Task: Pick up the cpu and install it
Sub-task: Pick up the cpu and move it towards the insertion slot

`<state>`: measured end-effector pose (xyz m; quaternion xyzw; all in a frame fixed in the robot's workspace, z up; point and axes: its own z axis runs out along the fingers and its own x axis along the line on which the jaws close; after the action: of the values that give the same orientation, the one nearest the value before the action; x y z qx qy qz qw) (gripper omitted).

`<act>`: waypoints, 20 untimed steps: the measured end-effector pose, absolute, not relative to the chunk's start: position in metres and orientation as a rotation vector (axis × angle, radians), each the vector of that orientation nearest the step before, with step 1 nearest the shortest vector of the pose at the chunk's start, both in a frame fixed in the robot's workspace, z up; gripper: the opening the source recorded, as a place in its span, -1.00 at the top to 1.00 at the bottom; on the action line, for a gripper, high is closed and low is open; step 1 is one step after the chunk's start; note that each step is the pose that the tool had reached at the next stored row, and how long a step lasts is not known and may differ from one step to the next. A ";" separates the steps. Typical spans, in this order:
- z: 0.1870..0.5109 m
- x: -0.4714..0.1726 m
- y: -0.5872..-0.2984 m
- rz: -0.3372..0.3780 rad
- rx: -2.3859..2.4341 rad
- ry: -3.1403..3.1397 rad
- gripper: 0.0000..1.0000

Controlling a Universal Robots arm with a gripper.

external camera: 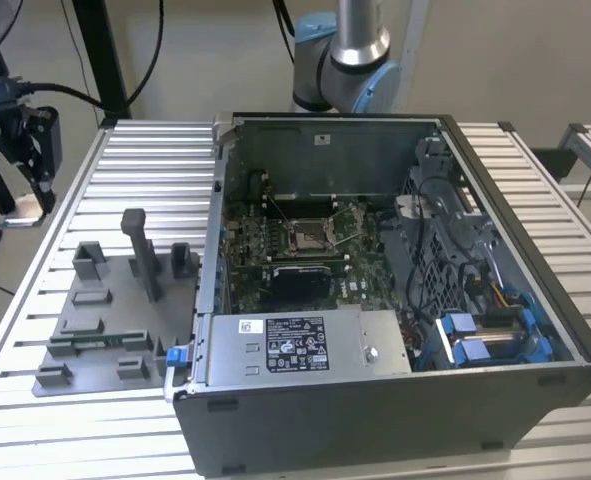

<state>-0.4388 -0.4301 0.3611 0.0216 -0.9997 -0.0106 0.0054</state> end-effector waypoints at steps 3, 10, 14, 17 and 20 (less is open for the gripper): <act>0.373 -0.439 -0.430 -0.032 0.068 -3.129 1.00; 0.401 -0.439 -0.430 -0.031 0.068 -3.127 1.00; 0.415 -0.439 -0.430 -0.028 0.068 -3.126 1.00; 0.421 -0.439 -0.430 -0.025 0.068 -3.125 1.00; 0.421 -0.439 -0.430 -0.025 0.068 -3.126 1.00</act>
<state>-0.4387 -0.4295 0.4211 0.0216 -0.9997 -0.0081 0.0076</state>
